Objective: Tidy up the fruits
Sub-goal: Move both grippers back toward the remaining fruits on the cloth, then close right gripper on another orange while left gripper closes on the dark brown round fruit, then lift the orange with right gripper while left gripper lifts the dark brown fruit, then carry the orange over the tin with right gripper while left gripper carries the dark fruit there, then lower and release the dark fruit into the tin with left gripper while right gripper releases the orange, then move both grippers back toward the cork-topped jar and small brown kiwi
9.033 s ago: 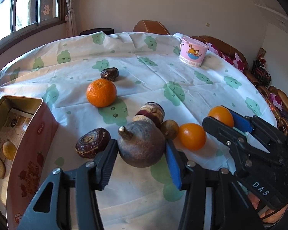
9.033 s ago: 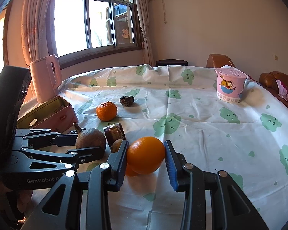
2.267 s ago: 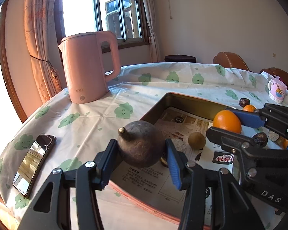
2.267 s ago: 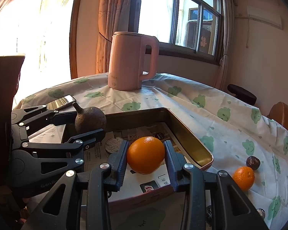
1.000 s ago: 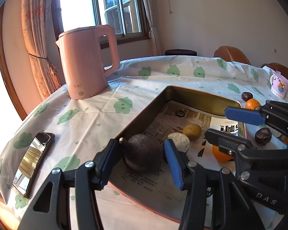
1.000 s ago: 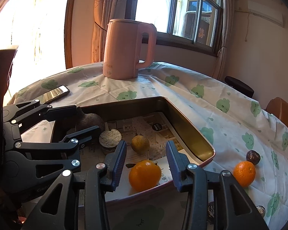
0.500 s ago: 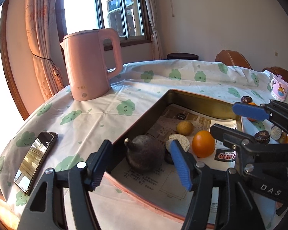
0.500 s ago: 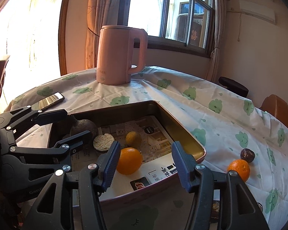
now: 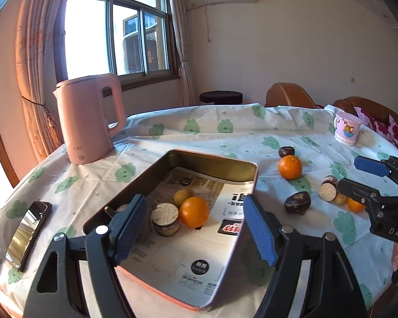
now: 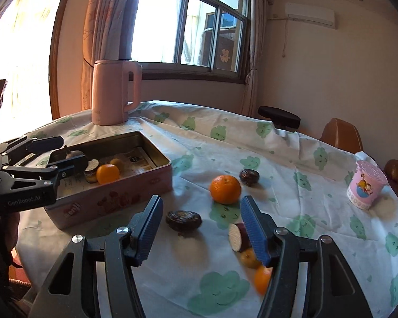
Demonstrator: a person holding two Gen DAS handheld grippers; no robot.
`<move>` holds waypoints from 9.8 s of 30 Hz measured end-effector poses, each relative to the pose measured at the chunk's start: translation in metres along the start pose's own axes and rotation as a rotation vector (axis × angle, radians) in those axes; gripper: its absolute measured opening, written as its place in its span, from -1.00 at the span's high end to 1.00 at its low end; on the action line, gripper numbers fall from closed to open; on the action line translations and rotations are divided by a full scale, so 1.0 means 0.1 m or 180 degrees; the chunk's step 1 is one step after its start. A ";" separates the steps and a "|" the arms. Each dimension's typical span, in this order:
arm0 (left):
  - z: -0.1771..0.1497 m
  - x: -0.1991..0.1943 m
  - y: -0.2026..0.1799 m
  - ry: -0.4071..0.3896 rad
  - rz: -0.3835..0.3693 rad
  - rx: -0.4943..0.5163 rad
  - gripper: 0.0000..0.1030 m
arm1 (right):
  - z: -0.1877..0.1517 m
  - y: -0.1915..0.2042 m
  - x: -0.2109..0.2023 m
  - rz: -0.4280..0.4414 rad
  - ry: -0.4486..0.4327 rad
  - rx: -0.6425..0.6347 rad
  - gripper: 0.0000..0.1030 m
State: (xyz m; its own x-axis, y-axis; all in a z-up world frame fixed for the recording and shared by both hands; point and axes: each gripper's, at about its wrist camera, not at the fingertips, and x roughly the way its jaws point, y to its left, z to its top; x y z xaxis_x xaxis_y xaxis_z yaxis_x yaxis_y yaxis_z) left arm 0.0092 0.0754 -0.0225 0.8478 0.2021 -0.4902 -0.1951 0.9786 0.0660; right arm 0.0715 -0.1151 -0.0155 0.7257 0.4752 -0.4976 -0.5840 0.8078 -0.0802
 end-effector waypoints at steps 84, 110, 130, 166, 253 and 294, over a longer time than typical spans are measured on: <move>0.12 0.06 -0.88 -0.0208 -0.0736 0.0219 0.24 | -0.49 -0.59 -0.33 0.0002 -0.0261 0.0393 0.34; 0.07 -0.12 -0.88 -0.0480 -0.0682 0.0162 0.24 | -0.53 -0.56 -0.48 -0.0062 -0.0558 0.0330 0.34; 0.08 -0.23 -0.88 -0.0618 -0.0643 0.0187 0.24 | -0.53 -0.56 -0.53 -0.0052 -0.0672 0.0338 0.34; 0.17 -0.24 0.01 -0.0504 -0.0160 -0.0185 0.24 | 0.67 0.29 -0.51 0.0637 -0.0877 -0.0309 0.34; -0.10 0.36 0.41 0.0378 0.0141 -0.0053 0.20 | 0.48 0.98 1.00 0.0837 0.0299 -0.0376 0.20; 0.01 0.23 -0.11 0.0215 -0.0139 0.0084 -0.51 | -0.08 -0.45 0.19 -0.0060 0.0394 0.0038 -0.23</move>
State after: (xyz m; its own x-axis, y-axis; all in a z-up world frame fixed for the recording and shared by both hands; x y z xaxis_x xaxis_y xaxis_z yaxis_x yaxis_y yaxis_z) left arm 0.0317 0.0689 -0.0335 0.8199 0.1570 -0.5505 -0.1449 0.9873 0.0658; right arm 0.1091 -0.1454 -0.0288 0.6856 0.4138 -0.5989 -0.5657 0.8206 -0.0806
